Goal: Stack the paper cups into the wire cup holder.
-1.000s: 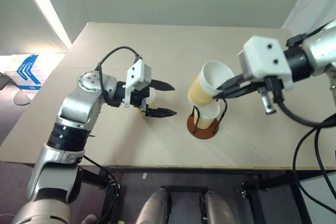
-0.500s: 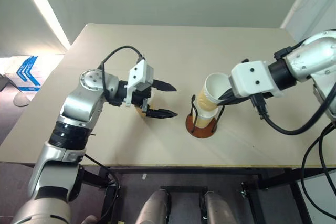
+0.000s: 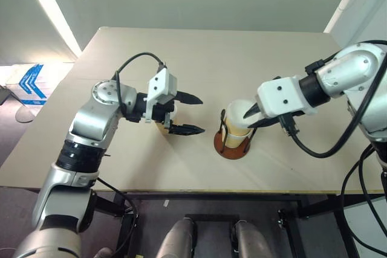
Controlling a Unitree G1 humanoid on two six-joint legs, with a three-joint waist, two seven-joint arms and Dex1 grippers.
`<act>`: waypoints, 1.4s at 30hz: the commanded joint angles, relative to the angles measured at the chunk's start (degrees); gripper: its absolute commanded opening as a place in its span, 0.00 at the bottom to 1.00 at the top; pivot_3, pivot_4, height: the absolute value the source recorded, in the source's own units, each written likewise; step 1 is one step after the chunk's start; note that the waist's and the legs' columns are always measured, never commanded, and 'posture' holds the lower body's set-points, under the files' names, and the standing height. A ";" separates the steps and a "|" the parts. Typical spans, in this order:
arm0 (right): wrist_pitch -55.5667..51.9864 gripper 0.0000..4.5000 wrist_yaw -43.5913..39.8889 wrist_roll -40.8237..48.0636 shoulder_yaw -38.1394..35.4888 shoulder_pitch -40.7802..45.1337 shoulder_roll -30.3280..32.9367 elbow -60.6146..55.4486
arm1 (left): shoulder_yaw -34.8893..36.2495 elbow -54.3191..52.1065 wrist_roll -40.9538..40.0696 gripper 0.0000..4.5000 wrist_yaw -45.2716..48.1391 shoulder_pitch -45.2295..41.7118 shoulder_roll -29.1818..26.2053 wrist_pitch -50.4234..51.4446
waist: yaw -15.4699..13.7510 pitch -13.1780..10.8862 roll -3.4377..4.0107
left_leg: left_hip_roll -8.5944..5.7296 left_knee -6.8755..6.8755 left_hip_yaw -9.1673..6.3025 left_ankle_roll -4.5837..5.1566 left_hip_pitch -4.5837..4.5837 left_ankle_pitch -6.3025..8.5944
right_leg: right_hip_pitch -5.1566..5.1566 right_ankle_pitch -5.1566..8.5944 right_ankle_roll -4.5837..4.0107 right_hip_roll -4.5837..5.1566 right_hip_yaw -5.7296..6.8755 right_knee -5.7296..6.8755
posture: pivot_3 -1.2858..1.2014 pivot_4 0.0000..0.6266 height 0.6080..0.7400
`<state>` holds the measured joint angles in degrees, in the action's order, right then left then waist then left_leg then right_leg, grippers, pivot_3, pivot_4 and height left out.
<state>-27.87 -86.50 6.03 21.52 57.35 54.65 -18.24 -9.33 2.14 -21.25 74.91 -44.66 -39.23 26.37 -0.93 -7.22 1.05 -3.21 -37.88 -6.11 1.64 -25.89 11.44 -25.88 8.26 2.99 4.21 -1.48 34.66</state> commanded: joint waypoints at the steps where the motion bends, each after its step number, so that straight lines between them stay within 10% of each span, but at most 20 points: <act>1: -0.12 0.60 1.73 -0.77 -1.63 0.35 -0.19 -1.25 | 1.52 -2.16 0.10 1.00 -1.53 -0.31 0.02 -0.61 | 0.00 0.00 0.00 | 0.00 0.00 0.00 0.00 0.00 0.00 | 0.00 0.00 0.00 0.00 0.00 0.00 | 0.52 0.24 1.00; 4: -4.30 0.82 5.01 0.85 -5.21 0.60 -0.84 -1.21 | 3.03 -1.95 1.84 1.00 -6.03 -1.38 1.24 -3.82 | -0.01 0.00 0.00 | 0.00 0.00 0.00 0.00 0.01 0.00 | 0.00 0.00 0.00 0.00 0.00 0.00 | 0.52 0.24 1.00; 15: -35.03 0.82 12.22 20.75 -25.93 -2.99 1.92 -4.29 | -1.72 -8.06 19.40 1.00 -7.28 1.22 -14.08 -16.60 | 0.02 -0.01 -0.03 | -0.01 0.22 0.07 -0.52 0.05 -0.20 | -0.03 0.22 0.12 -0.04 -0.06 -0.09 | 0.52 0.24 1.00; 42: -33.23 0.82 20.70 30.89 -27.42 -9.99 7.34 -6.38 | -7.51 -0.39 31.16 1.00 -4.15 3.30 -14.87 -22.92 | -0.09 -0.01 -0.04 | -0.01 0.41 0.00 -0.24 -0.05 0.02 | -0.36 0.30 0.06 0.01 -0.06 0.26 | 0.52 0.24 1.00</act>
<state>-61.93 -66.34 36.02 -3.81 46.90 60.99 -23.26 -17.10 1.83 9.37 70.50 -39.65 -54.09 4.75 -1.02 -7.23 1.01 -3.22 -37.47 -6.11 1.40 -25.94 11.46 -26.24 8.57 3.04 4.22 -1.53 34.92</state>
